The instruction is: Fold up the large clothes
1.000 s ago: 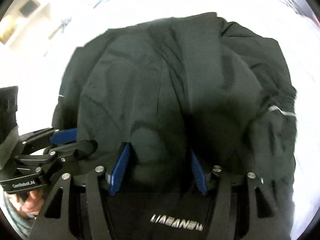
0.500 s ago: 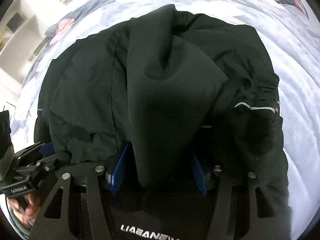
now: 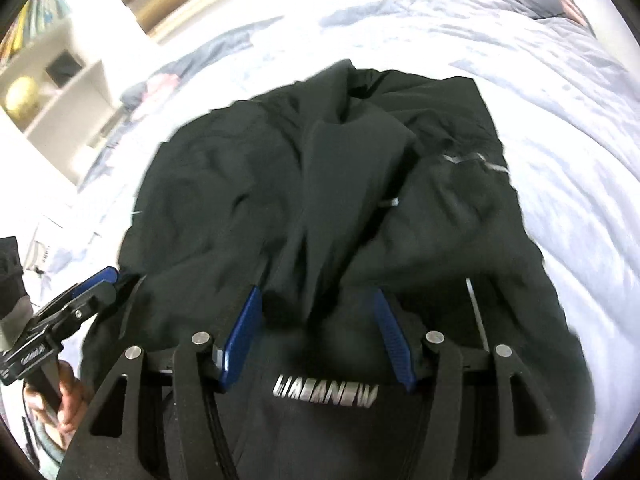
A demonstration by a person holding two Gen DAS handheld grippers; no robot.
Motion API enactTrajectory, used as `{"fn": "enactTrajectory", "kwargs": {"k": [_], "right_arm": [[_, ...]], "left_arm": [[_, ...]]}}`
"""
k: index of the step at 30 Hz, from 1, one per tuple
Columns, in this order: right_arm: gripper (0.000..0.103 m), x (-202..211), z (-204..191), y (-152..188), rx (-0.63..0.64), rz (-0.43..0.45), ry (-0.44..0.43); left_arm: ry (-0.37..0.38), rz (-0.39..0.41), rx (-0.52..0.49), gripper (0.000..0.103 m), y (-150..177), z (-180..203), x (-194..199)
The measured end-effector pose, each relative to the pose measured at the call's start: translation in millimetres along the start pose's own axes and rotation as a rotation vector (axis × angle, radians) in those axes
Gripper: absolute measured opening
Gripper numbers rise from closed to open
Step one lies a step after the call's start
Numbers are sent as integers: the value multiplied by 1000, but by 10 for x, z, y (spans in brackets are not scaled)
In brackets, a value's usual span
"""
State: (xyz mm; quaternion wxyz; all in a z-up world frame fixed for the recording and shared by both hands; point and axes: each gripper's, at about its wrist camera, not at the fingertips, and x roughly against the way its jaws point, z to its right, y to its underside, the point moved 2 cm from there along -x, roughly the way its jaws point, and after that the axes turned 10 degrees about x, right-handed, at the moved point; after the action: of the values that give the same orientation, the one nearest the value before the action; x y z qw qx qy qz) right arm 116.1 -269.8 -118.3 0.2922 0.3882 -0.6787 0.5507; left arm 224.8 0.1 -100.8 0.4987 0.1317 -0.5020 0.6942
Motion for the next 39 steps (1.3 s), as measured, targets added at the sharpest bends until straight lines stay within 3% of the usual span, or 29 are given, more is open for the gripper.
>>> {"fn": "enactTrajectory", "kwargs": {"k": [11,14,16,21,26,33,39], "right_arm": [[62,923,-227,854,-12,84,6],[63,1105,-193,1049,-22,103,22],[63,1235,-159,1202,-29,108,38],[63,1389,-17,1462,-33,102,86],[71,1541,307,1755,-93,107,142],[71,1542,745,2050,-182,85,165],[71,1594,728,2137,-123,89,274]], "left_arm": [[-43,121,7,54,720,-119,1172],[-54,140,9,61,877,-144,1367],[-60,148,16,66,972,-129,1424],[-80,159,52,67,1279,-273,1576],[-118,149,129,67,1590,-606,1664],[-203,144,240,68,1893,-1143,1791],[-148,123,356,69,2044,-1499,1818]]}}
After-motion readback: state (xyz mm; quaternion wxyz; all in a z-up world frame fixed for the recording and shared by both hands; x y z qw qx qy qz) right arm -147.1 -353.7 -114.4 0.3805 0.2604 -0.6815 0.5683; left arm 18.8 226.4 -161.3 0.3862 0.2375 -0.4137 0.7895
